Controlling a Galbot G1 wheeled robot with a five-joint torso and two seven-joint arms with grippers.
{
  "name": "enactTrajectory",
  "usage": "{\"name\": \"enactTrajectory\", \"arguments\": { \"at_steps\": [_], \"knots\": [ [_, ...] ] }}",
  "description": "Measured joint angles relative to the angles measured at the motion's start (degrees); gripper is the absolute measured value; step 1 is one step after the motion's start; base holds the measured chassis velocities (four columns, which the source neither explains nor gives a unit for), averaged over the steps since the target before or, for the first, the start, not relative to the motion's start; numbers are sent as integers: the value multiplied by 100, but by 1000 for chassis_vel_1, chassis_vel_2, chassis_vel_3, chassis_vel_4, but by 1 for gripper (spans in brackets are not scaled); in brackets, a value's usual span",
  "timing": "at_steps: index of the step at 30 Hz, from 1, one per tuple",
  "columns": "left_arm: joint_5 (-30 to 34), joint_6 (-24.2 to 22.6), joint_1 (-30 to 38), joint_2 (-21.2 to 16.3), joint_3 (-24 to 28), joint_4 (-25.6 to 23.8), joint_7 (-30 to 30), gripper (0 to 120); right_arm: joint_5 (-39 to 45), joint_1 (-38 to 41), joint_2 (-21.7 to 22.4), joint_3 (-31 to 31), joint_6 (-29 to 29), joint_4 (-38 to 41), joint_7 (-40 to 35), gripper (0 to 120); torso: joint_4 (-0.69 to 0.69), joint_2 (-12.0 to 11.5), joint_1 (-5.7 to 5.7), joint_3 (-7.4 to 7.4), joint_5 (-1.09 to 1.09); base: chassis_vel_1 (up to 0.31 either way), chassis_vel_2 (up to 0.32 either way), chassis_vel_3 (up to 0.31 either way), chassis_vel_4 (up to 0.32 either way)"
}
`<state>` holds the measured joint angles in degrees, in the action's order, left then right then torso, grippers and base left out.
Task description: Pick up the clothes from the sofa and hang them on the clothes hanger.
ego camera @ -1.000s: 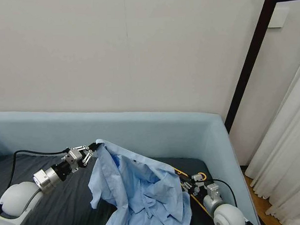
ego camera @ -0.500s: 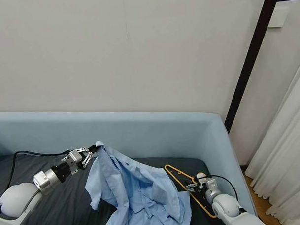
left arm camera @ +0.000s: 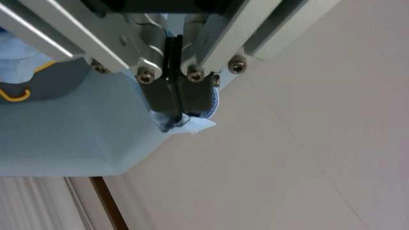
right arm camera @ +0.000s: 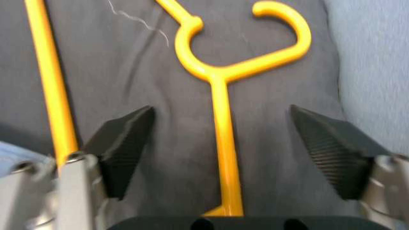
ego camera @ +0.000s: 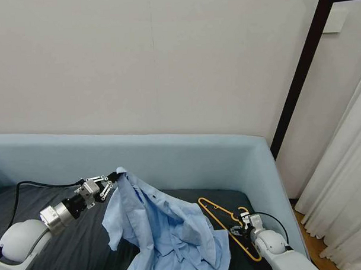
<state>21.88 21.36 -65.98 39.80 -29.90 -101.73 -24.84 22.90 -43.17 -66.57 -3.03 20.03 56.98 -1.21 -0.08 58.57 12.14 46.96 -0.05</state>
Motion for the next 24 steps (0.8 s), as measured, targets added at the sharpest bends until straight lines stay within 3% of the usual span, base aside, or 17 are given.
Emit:
{"name": "enactTrajectory", "arguments": {
  "at_steps": [4, 6, 8, 14, 20, 24],
  "knots": [
    [2, 0, 26, 2, 14, 7, 9, 0, 19, -16, -13, -35, 5, -31, 69, 61, 1, 0, 0, 0, 0, 0, 0, 0, 0],
    [3, 0, 32, -5, 15, 14, 12, 0, 20, -16, -17, -36, 10, -35, 82, 59, 1, 0, 0, 0, 0, 0, 0, 0, 0],
    [13, 2, 52, -30, 16, 35, 19, 0, 23, -16, -25, -46, 90, -34, 116, 47, 2, 0, 0, 0, 0, 0, 0, 0, 0],
    [33, 10, 99, -50, 36, 73, 28, 0, 33, -21, -7, -67, 218, -15, 204, 30, 3, 0, 0, 0, 1, 0, 0, 0, 0],
    [33, 21, 179, -24, 114, 140, 30, 0, 119, -93, 66, -84, 209, 129, 240, 6, 0, 0, 0, 0, 0, 0, 0, 0, 0],
    [32, 22, 208, -21, 132, 153, 30, 0, 141, -134, 96, -89, 158, 201, 239, 5, 0, -1, 0, 0, -1, 0, 0, 0, 0]
  ]
}}
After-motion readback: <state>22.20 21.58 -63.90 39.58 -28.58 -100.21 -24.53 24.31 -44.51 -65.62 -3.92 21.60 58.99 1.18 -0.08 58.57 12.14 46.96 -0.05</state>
